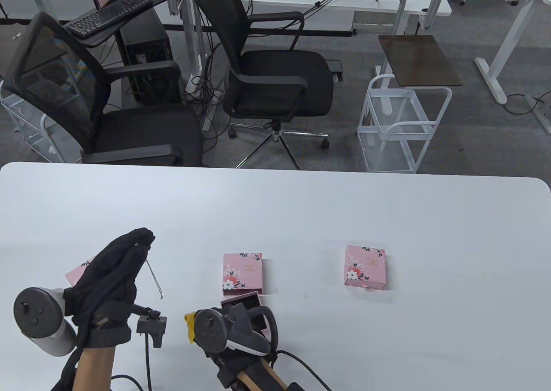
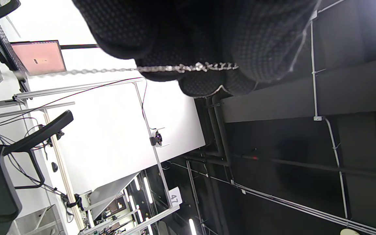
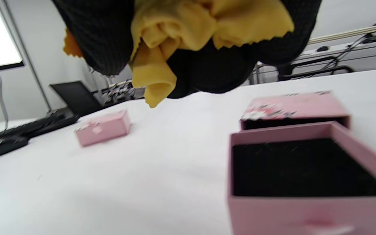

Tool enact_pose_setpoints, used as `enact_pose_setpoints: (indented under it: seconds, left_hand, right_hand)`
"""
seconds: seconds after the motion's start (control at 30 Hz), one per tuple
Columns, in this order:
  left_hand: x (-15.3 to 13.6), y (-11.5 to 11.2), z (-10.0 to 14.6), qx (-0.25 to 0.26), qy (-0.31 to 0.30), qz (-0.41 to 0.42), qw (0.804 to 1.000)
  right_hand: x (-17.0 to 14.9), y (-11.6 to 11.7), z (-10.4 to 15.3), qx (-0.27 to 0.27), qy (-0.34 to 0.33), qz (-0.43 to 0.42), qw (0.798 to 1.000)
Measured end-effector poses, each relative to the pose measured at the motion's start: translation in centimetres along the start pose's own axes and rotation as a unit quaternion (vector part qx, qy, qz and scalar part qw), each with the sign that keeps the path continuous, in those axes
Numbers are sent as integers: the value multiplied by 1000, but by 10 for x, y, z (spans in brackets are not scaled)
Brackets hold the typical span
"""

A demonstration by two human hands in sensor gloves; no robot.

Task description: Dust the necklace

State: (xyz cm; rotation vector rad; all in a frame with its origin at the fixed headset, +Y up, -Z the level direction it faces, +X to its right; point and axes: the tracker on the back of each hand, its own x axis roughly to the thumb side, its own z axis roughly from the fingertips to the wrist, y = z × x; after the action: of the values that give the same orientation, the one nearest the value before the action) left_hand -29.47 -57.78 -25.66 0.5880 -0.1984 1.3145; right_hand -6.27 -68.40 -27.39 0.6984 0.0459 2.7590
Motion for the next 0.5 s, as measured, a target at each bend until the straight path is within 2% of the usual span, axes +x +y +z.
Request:
enact_pose_setpoints:
  seconds: [0.13,0.27,0.43,0.5]
  left_hand:
    - [-1,-10,1,-15,2,-8,1000]
    - [1,-21,4,-32,-3,-16,999]
    - [4,-32,7,-50,-10,-23,998]
    - [4,-36,8,-55,-12,-27,998]
  right_hand:
    - [-41,-26,10,-27,58,-51,997]
    - [-92,-36,26,-54,133,-65,988]
    - [-141,-18,39,-62,220,-31,973]
    - [-154,-7,38,-18,244,8,969]
